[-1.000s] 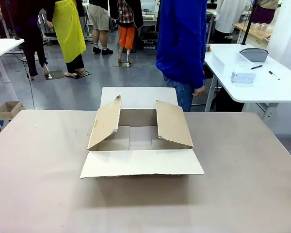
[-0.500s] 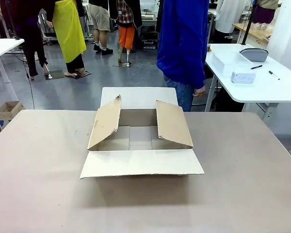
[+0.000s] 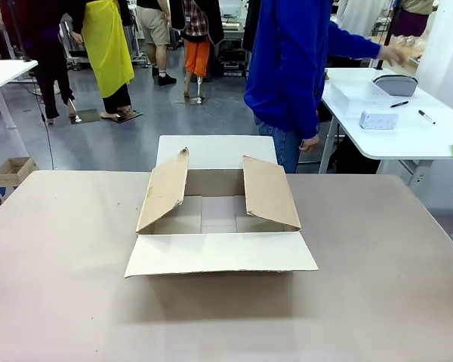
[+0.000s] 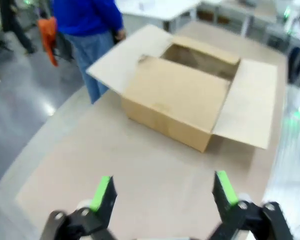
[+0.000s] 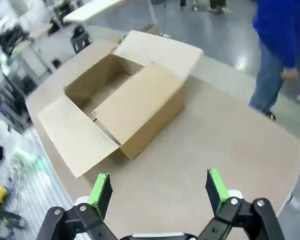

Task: Pack the gift set into the box.
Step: Place both hands on the side flaps of the Package Box and spread them outward.

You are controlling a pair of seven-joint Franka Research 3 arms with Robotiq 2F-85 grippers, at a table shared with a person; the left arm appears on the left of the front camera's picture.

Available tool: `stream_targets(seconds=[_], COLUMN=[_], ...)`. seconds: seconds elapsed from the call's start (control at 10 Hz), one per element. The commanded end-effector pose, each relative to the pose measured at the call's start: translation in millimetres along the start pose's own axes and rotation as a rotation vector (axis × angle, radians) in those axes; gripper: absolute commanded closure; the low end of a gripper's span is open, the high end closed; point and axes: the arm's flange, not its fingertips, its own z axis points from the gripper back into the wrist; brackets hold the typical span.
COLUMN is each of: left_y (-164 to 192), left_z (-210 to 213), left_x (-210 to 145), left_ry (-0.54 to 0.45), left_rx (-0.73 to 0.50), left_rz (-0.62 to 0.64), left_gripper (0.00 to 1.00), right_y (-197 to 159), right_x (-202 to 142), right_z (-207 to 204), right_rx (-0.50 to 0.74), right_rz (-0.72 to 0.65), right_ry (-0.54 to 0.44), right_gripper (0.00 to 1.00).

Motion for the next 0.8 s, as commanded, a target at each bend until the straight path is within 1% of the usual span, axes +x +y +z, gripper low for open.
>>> stream_targets(seconds=[0.0,0.1,0.2,0.3,0.4,0.5,0.6,0.7], left_y=[-6,-18,-31,-44,-59,-64,-67,-67], left_z=[-55,-87,-117,-147,-178,-197,-207,-192], left_x=[73,99,119,131,137,140,137,137], left_ry=[0.172,0.258,0.340,0.398,0.426,0.397,0.355,0.403], left_rx=[-0.027,-0.058,-0.069,-0.079,-0.095,-0.076,-0.052,-0.114], left_rz=[-0.130,-0.187,-0.241,-0.274,-0.287,-0.260,-0.267,-0.291], left_gripper=[0.00,0.00,0.00,0.00,0.00,0.00,0.00,0.00], right_y=[45,62,78,88,93,95,93,91], right_x=[32,43,46,46,39,31,23,15], right_z=[-80,-113,-143,-174,-205,-228,-243,-251], right_rx=[-0.074,-0.090,-0.038,0.038,0.113,0.160,0.181,0.192], right_rz=[0.346,0.448,0.582,0.648,0.699,0.671,0.645,0.590], right_ry=[-0.015,-0.027,-0.087,-0.150,-0.142,-0.101,-0.062,-0.043], right_gripper=[0.00,0.00,0.00,0.00,0.00,0.00,0.00,0.00])
